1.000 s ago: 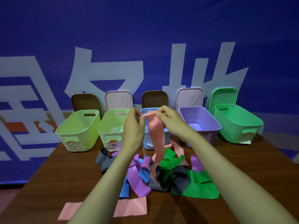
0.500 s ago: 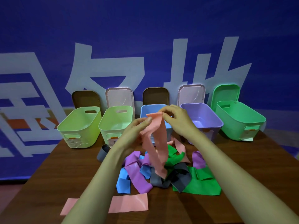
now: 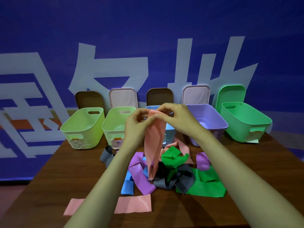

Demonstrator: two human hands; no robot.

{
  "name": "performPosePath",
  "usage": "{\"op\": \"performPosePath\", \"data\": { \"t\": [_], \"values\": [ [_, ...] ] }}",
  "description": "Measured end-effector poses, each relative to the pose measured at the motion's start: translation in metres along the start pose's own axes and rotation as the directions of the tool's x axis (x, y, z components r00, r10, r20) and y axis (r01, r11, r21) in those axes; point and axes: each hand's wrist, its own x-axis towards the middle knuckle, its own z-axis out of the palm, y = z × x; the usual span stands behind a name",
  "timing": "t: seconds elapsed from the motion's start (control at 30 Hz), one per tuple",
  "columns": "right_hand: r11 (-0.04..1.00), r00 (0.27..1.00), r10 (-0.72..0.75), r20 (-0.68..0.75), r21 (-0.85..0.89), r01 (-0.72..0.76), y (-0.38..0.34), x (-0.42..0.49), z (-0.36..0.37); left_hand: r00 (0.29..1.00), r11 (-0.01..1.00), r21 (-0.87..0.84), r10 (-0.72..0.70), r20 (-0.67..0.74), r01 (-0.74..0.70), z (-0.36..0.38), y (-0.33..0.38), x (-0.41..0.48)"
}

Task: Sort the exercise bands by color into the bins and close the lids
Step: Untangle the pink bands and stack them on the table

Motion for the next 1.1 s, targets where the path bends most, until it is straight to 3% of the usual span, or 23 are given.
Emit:
{"op": "performPosePath", "data": {
  "t": [0.13,0.33,0.43,0.5,0.57,0.63,0.73,0.9,1.1],
  "values": [
    [0.998,0.999,-0.032,-0.011,-0.047,0.032,-0.008,0.005,-0.004,0.997,0.997,-0.052,-0.059,0.045,0.061,-0.003,-0.006,-0.002],
    [0.990,0.992,-0.102,0.068,-0.092,0.109,-0.022,0.013,-0.014,0.975,0.988,0.029,-0.155,0.157,0.153,-0.009,-0.020,-0.014],
    [0.986,0.988,-0.104,0.111,-0.119,0.117,-0.028,0.017,-0.018,0.959,0.976,-0.039,-0.203,0.198,0.214,-0.008,-0.022,-0.019],
    [0.981,0.987,-0.117,0.113,-0.140,0.132,-0.032,0.020,-0.021,0.970,0.982,-0.028,-0.178,0.165,0.185,-0.006,-0.023,-0.017],
    [0.978,0.986,-0.127,0.105,-0.154,0.142,-0.035,0.021,-0.024,0.991,0.990,0.121,-0.079,0.104,0.066,-0.007,-0.025,-0.012],
    [0.979,0.987,-0.122,0.101,-0.151,0.136,-0.037,0.022,-0.025,0.988,0.994,0.101,-0.044,0.145,0.029,-0.008,-0.023,-0.011],
    [0.981,0.989,-0.114,0.090,-0.150,0.126,-0.038,0.022,-0.026,0.970,0.995,-0.027,-0.090,0.224,0.099,-0.009,-0.017,-0.011],
    [0.984,0.990,-0.121,0.071,-0.120,0.129,-0.040,0.023,-0.022,0.956,0.986,-0.057,-0.136,0.259,0.155,-0.012,-0.023,-0.015],
    [0.993,0.994,-0.107,0.036,-0.052,0.109,-0.044,0.025,-0.024,0.910,0.966,0.037,-0.255,0.325,0.258,-0.018,-0.047,-0.022]
  ]
}}
